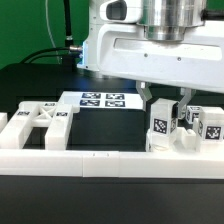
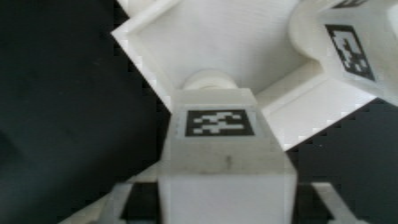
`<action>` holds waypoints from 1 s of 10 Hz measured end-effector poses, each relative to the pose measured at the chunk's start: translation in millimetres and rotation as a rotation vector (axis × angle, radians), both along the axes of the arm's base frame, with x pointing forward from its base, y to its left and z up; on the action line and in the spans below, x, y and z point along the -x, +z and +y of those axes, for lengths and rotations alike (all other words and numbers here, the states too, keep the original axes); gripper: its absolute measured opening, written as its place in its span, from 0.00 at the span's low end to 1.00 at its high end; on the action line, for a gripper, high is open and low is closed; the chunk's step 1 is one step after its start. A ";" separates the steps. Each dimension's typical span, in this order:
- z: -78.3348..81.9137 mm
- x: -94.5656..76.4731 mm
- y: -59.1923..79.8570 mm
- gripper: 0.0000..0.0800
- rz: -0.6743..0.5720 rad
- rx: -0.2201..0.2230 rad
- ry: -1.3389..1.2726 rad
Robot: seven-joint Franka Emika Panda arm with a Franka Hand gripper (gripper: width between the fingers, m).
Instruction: Assemble chair
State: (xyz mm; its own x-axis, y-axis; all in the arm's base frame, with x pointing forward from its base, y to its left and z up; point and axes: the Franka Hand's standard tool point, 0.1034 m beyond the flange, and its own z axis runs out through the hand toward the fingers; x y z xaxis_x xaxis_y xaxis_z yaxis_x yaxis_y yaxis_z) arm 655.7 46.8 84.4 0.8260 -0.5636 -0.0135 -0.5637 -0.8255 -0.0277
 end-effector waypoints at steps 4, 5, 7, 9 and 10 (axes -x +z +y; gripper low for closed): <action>-2.2 1.7 -0.4 0.36 0.007 -0.010 -0.358; -2.5 5.0 -0.9 0.36 -0.015 -0.021 -0.487; 2.8 9.1 -1.5 0.36 -0.051 -0.029 -0.742; 4.0 10.0 -1.2 0.36 -0.061 -0.029 -0.887; 3.7 10.1 -1.2 0.36 -0.057 -0.035 -0.935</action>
Offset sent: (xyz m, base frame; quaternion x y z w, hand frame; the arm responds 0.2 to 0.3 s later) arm -0.0068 -0.0152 0.0090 0.0010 0.0302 0.3022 0.9528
